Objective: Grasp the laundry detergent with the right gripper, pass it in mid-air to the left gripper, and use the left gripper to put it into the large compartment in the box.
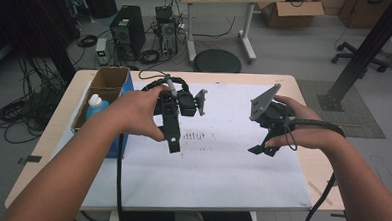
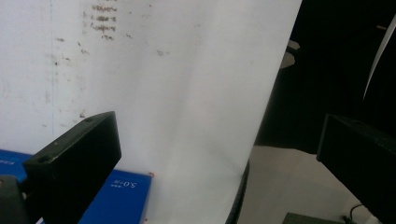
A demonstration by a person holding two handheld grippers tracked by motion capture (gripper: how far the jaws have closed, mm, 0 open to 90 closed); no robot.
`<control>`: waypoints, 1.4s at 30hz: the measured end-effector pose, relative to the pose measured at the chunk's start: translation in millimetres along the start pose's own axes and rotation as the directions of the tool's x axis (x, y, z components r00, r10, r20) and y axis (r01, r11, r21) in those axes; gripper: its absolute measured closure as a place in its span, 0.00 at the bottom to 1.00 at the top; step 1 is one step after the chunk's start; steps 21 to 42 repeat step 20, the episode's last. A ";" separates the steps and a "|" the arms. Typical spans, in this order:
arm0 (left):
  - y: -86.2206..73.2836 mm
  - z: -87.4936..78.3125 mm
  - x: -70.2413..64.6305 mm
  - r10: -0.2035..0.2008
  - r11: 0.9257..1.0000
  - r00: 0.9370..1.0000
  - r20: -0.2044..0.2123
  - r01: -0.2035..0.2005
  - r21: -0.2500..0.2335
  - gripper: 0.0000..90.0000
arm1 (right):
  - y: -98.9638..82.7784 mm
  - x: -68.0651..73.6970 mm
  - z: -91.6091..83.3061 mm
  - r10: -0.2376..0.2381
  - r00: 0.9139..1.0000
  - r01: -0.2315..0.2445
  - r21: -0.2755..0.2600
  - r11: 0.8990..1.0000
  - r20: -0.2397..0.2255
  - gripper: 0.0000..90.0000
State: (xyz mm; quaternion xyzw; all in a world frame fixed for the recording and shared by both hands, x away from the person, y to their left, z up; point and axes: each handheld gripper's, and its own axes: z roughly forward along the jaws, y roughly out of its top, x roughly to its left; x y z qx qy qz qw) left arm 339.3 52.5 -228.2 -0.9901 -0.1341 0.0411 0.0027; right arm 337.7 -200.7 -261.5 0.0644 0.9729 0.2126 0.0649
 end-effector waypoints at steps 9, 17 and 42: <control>-6.0 -2.1 2.8 0.004 1.000 1.000 -0.011 -0.004 -0.002 0.00 | -1.2 -0.4 2.4 0.003 1.000 -0.003 -0.002 1.000 -0.006 0.03; -2.7 -1.8 0.5 0.008 1.000 1.000 -0.009 -0.008 0.000 0.00 | -2.6 0.7 3.1 0.009 1.000 -0.009 -0.022 1.000 -0.005 0.03; -2.1 -1.4 0.3 0.004 1.000 1.000 -0.016 -0.004 0.002 0.00 | -4.2 1.4 2.2 0.013 1.000 -0.013 -0.021 1.000 -0.003 0.03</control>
